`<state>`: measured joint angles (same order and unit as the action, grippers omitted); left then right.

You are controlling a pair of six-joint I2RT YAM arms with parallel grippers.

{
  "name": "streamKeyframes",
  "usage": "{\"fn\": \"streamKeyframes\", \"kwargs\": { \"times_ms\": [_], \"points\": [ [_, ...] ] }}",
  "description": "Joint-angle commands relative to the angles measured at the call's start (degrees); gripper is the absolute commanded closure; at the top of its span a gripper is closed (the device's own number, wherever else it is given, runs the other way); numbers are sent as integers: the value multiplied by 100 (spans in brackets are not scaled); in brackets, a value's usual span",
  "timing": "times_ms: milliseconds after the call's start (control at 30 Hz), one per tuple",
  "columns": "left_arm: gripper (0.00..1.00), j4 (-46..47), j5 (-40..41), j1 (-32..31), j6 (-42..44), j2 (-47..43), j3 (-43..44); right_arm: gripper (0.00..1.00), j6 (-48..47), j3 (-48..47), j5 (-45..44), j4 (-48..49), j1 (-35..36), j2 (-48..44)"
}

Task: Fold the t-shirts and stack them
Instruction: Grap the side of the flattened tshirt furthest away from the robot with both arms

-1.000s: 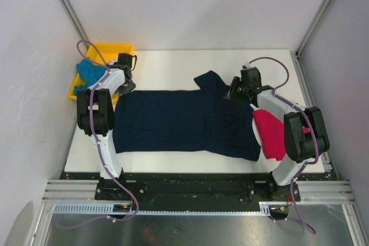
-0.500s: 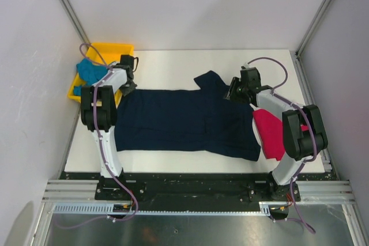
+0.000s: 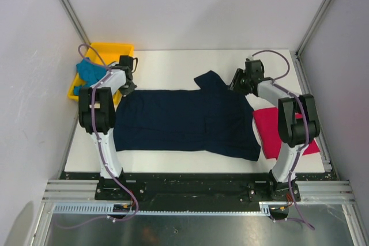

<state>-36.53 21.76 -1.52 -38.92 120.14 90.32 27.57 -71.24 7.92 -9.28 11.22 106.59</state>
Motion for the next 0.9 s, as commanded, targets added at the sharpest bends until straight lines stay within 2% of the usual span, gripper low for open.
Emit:
{"fn": "streamKeyframes", "kwargs": {
  "times_ms": [0,133,433,533,667,767,867],
  "points": [
    [100,66,-77,20,113,-556,-241,54,-262,-874,-293,148,-105,618],
    [100,112,-198,20,148,-630,-385,53,-447,-1698,-597,-129,-25,1288],
    [100,177,-336,20,217,-742,-481,47,-923,-4120,-1241,-1501,411,2824],
    [100,187,-357,20,233,-751,-481,47,-984,-4605,-1383,-1831,528,3185],
    [100,193,-397,24,243,-768,-473,48,-1011,-4790,-1657,-2067,671,3382],
    [100,193,-421,27,251,-787,-464,56,-969,-4791,-1757,-2163,701,3429],
    [100,201,-401,29,279,-824,-463,71,-919,-4810,-1790,-2212,689,3449]
  ]
}}
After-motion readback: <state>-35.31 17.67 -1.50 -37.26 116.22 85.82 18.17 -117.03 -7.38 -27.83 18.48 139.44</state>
